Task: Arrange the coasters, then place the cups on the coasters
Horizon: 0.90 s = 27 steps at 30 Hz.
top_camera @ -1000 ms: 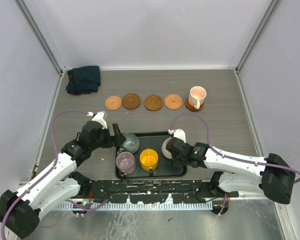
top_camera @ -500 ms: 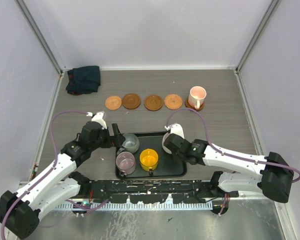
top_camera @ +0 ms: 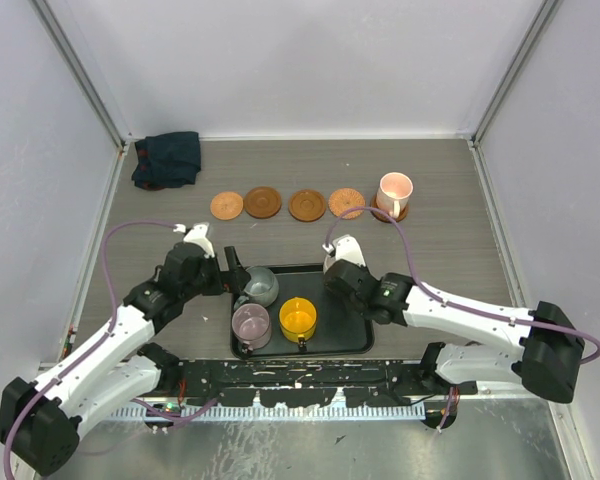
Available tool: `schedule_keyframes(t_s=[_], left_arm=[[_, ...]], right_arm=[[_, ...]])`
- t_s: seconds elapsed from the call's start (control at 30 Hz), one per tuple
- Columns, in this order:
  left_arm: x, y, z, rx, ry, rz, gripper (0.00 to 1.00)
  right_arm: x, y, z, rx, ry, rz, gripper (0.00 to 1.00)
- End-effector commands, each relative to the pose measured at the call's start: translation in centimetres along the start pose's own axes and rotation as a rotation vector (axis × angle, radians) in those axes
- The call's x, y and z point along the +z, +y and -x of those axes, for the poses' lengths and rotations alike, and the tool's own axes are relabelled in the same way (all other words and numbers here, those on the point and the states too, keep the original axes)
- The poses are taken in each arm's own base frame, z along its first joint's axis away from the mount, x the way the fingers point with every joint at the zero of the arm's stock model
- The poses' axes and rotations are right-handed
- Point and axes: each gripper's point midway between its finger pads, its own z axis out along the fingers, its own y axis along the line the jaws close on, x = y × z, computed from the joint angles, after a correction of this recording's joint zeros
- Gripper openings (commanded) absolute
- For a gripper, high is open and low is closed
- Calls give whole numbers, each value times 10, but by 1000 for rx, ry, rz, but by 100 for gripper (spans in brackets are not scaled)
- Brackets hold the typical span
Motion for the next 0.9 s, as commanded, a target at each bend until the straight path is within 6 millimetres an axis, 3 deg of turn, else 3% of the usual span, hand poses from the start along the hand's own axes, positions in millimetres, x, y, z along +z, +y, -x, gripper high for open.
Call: schedule_keyframes(t_s=[0.0,0.13,0.43,0.63,0.87], left_arm=[[5,-10,15,6,-52,-31,97],[8,-12,19,14,-61,-31,97],[14,-12,38,35,-98,6,99],[19,-10,47,28,-122,35,100],[20,-6,57,22,-153,69,99]], right_arm=[[-7,-8,89,70,-251,-85,1],[13,-16,112,106,-273,-81,1],[58,-68,185,193,-360,-105,1],[96,-92,209,242,-374,-95,1],[122,-114,221,266,-383,-107,1]])
